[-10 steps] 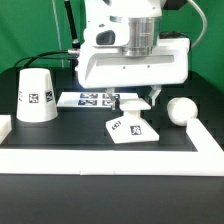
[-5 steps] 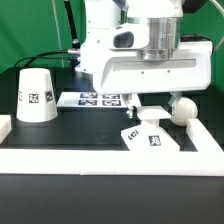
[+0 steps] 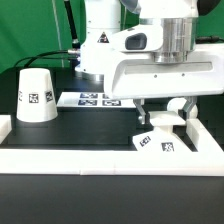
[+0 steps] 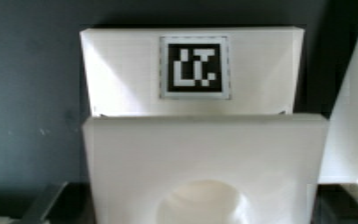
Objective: Assemble lamp
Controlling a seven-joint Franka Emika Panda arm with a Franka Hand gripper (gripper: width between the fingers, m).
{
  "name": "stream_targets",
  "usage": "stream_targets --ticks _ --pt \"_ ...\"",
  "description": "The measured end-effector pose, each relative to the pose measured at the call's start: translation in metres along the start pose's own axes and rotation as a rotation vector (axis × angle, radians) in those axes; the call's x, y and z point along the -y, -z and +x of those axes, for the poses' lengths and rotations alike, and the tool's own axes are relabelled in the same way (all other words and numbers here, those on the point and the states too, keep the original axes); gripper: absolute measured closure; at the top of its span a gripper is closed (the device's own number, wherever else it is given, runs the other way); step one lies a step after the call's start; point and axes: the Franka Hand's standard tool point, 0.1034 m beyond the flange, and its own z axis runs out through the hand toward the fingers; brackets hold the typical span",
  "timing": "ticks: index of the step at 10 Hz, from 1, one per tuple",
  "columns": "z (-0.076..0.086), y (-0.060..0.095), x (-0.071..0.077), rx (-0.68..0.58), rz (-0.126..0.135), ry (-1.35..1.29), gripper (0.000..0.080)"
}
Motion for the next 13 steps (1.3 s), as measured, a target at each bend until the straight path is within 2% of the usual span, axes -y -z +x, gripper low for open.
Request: stream_targets --ticks 2,3,8,11,12,13 --pt "0.016 -0.001 0.004 -0.016 0.006 -0.039 0.0262" --pt "0.018 -0.001 0.007 -0.005 0.006 -0.058 0.0262" --pt "0.021 -0.001 0.015 0.020 0.009 -0.090 0.0262" --pt "0.016 -0.001 0.016 0.022 0.004 -0.075 0.0262" --pt "0.011 0.001 0.019 0.026 0.006 -0.066 0.0142" --pt "0.006 0.004 0.021 0.029 0.007 -0.059 0.0142"
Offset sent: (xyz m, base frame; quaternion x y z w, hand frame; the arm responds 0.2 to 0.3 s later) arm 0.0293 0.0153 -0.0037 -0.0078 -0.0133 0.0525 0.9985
